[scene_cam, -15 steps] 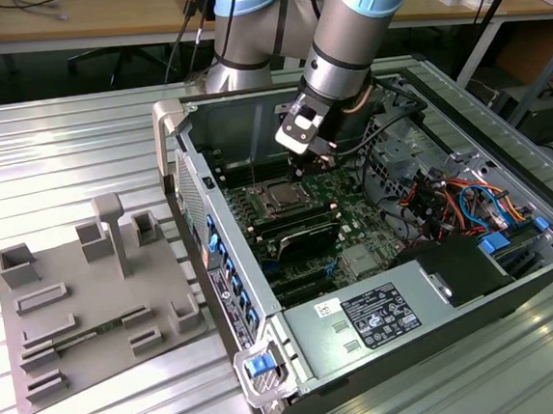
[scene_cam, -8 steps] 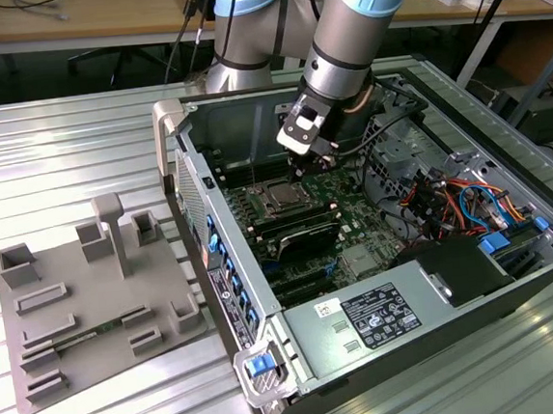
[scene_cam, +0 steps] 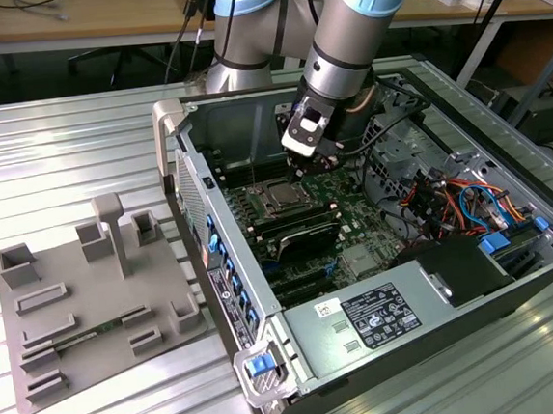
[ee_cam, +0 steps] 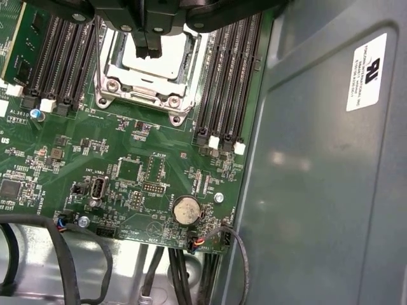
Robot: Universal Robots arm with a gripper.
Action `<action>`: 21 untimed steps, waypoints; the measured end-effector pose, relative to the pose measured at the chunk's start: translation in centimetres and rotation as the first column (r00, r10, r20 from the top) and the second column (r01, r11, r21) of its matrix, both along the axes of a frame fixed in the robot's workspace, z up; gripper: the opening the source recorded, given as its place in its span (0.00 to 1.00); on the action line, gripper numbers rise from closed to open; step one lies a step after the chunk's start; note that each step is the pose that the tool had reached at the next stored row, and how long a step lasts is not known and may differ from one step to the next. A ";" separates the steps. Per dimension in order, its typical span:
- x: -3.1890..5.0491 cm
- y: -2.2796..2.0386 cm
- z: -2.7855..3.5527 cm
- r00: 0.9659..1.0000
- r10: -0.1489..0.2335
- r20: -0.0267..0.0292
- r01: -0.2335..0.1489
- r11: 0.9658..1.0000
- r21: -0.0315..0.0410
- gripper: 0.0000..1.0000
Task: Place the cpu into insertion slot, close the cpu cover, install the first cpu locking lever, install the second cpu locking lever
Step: 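Install the first cpu locking lever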
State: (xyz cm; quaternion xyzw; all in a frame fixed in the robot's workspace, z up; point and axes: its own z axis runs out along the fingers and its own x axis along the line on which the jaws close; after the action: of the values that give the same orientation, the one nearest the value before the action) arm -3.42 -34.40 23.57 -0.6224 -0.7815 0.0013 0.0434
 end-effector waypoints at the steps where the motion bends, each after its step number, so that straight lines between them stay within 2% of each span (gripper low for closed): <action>1: 0.00 0.00 0.00 1.000 0.002 0.000 -0.002 1.000 0.000 0.11; 12: 0.00 0.00 0.00 0.999 0.039 0.000 -0.039 0.999 0.000 0.11; 21: 0.00 0.00 0.00 0.996 0.085 0.000 -0.085 0.996 0.000 0.11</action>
State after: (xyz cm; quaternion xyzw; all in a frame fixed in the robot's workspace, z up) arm -3.42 -34.40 23.57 -0.5886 -0.8072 0.0031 0.0434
